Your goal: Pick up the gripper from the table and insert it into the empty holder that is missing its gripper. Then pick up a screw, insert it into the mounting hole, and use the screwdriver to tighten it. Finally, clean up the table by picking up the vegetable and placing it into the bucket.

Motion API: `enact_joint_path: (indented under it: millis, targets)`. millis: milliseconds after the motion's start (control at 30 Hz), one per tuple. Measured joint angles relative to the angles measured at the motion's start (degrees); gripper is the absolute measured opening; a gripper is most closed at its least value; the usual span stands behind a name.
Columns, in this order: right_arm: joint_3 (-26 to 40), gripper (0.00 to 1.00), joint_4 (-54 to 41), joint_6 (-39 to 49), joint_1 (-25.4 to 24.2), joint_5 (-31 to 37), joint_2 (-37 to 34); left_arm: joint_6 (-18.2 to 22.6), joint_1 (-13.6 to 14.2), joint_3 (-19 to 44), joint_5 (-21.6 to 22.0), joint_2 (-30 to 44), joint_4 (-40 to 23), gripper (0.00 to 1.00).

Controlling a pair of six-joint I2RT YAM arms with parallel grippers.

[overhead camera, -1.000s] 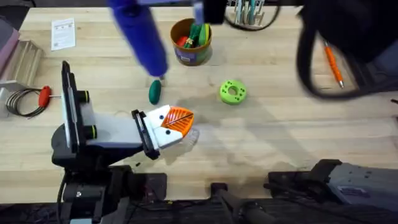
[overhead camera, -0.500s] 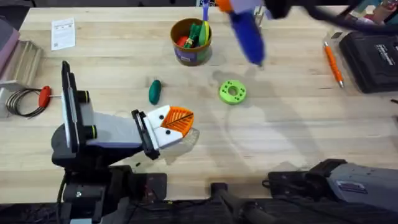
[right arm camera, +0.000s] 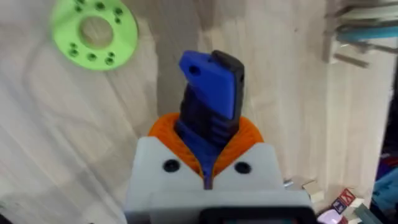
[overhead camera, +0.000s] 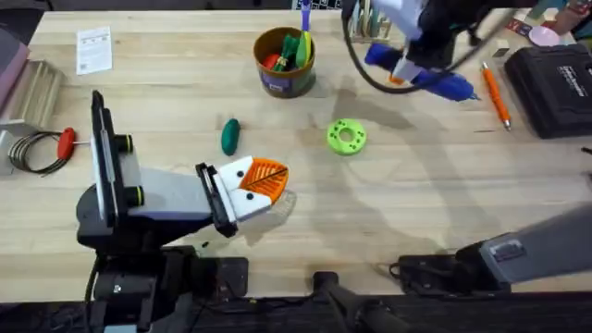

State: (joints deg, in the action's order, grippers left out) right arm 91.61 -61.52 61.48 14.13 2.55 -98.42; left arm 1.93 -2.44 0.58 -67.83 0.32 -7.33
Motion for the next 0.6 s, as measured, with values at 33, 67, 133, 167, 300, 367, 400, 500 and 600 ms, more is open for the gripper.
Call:
enact_joint_path:
  millis: [33,67,133,167,300,367,400,500,600]
  targets:
    - [0.0,0.022,0.3,1.2,-0.6,1.1,-2.5,0.0,0.0,0.0,0.0,0.0,0.0,0.009]
    - [0.0,0.022,0.5,2.1,-1.1,2.0,-4.4,0.0,0.0,0.0,0.1,0.0,0.0,0.009]
    - [0.0,0.022,1.2,3.6,-2.0,3.9,-8.3,0.0,0.0,0.0,0.1,0.0,0.0,0.009]
    - [0.0,0.022,1.8,4.1,-2.3,4.7,-10.0,0.0,0.0,0.0,0.1,0.0,0.0,0.009]
    - [-0.5,0.022,4.3,6.2,-3.8,6.3,-14.6,0.0,0.0,0.0,0.1,0.0,0.0,0.009]
    - [-1.5,0.022,5.6,6.7,-4.5,6.7,-15.5,0.0,0.0,0.0,0.1,0.0,0.0,0.009]
    - [-2.3,0.022,6.3,7.0,-4.8,6.9,-15.7,0.0,0.0,0.0,0.1,0.0,0.0,0.009]
    - [-4.2,0.022,7.4,7.4,-5.7,7.1,-16.0,0.0,0.0,0.0,0.1,0.0,0.0,0.009]
    - [-5.2,0.361,7.1,7.2,-6.3,7.1,-16.0,0.0,0.0,0.0,0.1,0.0,0.0,0.009]
